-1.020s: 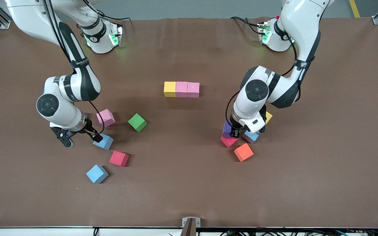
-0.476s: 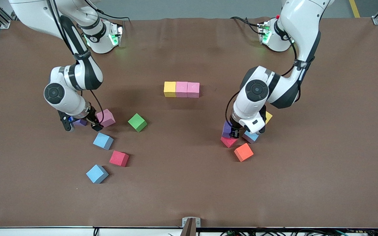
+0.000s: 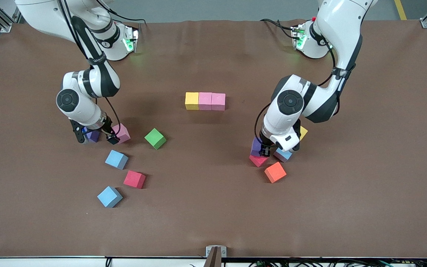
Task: Arrange 11 blocks into digit 3
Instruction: 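Grasp the pink cube with the right gripper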
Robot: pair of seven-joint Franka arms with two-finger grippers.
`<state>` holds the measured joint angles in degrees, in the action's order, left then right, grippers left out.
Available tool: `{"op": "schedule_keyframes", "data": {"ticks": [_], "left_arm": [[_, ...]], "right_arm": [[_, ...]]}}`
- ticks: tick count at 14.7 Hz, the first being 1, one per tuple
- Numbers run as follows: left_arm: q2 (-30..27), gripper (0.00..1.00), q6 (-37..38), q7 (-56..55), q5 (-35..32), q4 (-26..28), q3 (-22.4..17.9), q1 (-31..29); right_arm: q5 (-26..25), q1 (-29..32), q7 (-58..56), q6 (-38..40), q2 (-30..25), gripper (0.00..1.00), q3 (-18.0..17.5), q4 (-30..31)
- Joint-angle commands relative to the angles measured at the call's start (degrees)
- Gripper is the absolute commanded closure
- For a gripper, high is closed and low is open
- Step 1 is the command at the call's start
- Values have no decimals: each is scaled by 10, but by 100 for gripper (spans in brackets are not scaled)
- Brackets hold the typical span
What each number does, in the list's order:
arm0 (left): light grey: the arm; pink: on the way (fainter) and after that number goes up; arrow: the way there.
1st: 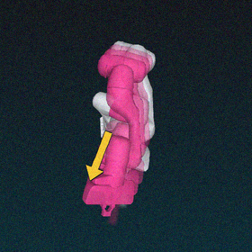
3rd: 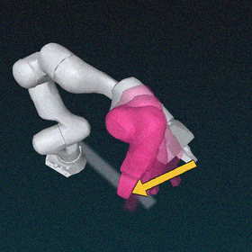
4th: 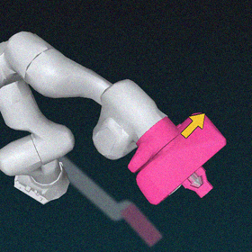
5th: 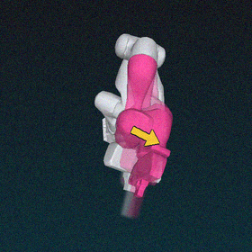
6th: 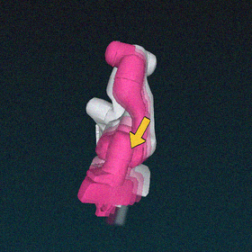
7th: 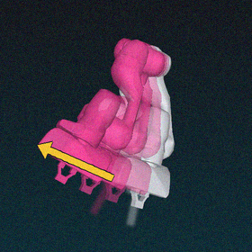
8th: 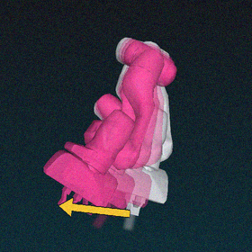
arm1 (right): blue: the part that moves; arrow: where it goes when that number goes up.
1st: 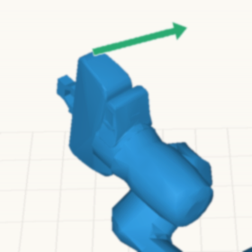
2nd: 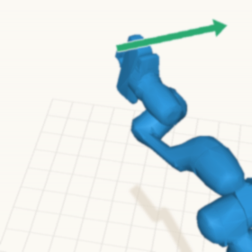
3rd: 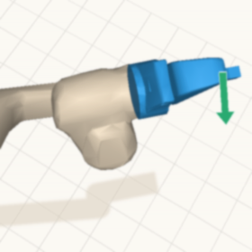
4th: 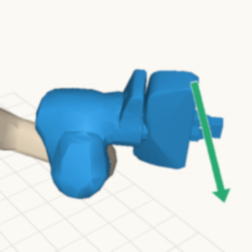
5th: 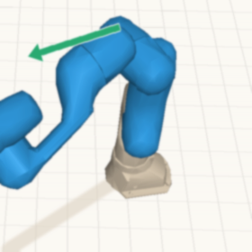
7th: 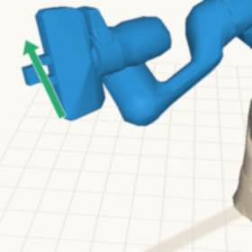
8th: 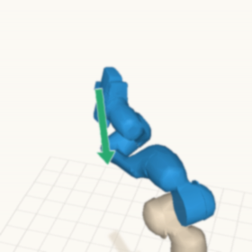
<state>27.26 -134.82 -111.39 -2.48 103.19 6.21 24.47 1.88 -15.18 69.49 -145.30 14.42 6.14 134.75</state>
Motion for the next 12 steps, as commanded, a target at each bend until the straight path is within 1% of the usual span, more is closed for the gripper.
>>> {"op": "schedule_keyframes", "data": {"ticks": [1,3,5,7,8,9,11,12], "left_arm": [[6,68,11,-3,5,-16,-1,2],[6,68,11,-3,5,-16,-1,2],[6,68,11,-3,6,-16,-1,2],[6,68,24,-3,5,-20,-1,3],[8,68,31,-3,5,-27,-1,2],[7,68,34,-3,5,-29,-1,2],[8,68,34,-3,6,-28,-1,2],[8,68,34,-3,6,-28,-1,2]], "right_arm": [[-4,-3,18,-26,-25,0,-1,37],[-4,-3,18,-47,-24,1,-1,45],[-4,-3,18,-55,-21,10,-1,46],[-4,-2,21,-60,-20,30,-2,46],[-3,-2,21,-62,-19,37,-2,46],[-3,-2,21,-64,-19,48,-2,46],[-2,-2,25,-62,-19,79,-3,46],[-2,-3,25,-57,-19,88,-3,45]]}}
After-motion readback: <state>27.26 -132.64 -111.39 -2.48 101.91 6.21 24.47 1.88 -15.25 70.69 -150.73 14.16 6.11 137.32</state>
